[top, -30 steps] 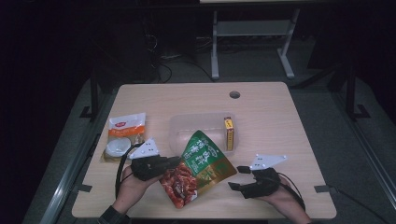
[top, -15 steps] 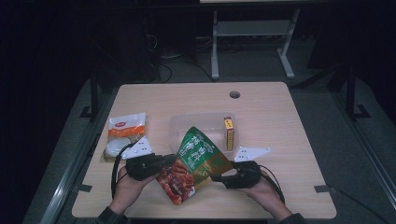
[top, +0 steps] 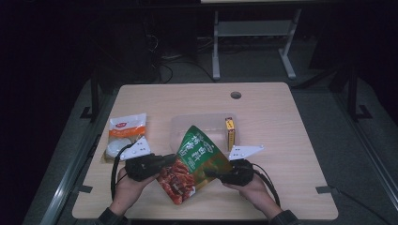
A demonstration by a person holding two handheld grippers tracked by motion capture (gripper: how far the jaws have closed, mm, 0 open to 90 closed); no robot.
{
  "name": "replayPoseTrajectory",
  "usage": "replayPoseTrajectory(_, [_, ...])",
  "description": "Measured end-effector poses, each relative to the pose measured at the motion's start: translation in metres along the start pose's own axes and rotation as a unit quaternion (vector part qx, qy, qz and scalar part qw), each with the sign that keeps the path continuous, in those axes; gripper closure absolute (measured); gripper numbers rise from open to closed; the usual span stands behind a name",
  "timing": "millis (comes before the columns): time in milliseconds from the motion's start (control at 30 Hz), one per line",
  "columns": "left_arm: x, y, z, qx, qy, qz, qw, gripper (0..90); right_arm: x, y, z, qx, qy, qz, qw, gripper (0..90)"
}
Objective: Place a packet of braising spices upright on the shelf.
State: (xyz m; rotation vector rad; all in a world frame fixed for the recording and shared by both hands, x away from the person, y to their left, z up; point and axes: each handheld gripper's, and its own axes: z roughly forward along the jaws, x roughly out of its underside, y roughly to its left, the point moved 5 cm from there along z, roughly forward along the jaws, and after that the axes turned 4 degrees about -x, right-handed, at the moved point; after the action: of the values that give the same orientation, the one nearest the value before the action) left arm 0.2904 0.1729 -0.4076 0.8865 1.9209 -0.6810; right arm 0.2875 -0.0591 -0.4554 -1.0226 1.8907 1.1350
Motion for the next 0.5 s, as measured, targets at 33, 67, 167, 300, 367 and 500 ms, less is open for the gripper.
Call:
replayPoseTrajectory(33, [-0.0001, -0.0001, 0.0001, 0.001, -0.001, 0.001, 1.0, 89.6, -0.0005, -0.0006, -0.0009, 0.0, -0.002, 0.0, 1.0, 85.3])
replayPoseTrajectory(67, [-0.0001, -0.0001, 0.0001, 0.001, -0.001, 0.001, 1.0, 89.6, -0.0005, -0.0006, -0.0009, 0.0, -0.002, 0.0, 1.0, 85.3])
replayPoseTrajectory(167, [-0.0006, -0.0022, 0.0007, 0.002, -0.003, 0.0, 1.0, 89.6, -0.0014, -0.0023, -0.0035, -0.005, -0.007, 0.005, 0.9999, 87.2])
replayPoseTrajectory(300, [0.0013, -0.0032, 0.0026, 0.004, 0.001, -0.001, 1.0, 89.4, -0.0006, -0.0043, -0.0049, -0.003, -0.001, 0.007, 1.0, 88.0])
replayPoseTrajectory(367, [0.0014, -0.0036, 0.0022, 0.002, 0.002, 0.001, 1.0, 89.3, -0.0009, -0.0049, -0.0051, -0.002, -0.002, 0.006, 1.0, 88.7])
replayPoseTrajectory(500, [0.0023, -0.0043, 0.0013, 0.004, 0.002, 0.008, 1.0, 88.8, -0.0026, -0.0047, -0.007, -0.003, 0.001, 0.008, 1.0, 89.2])
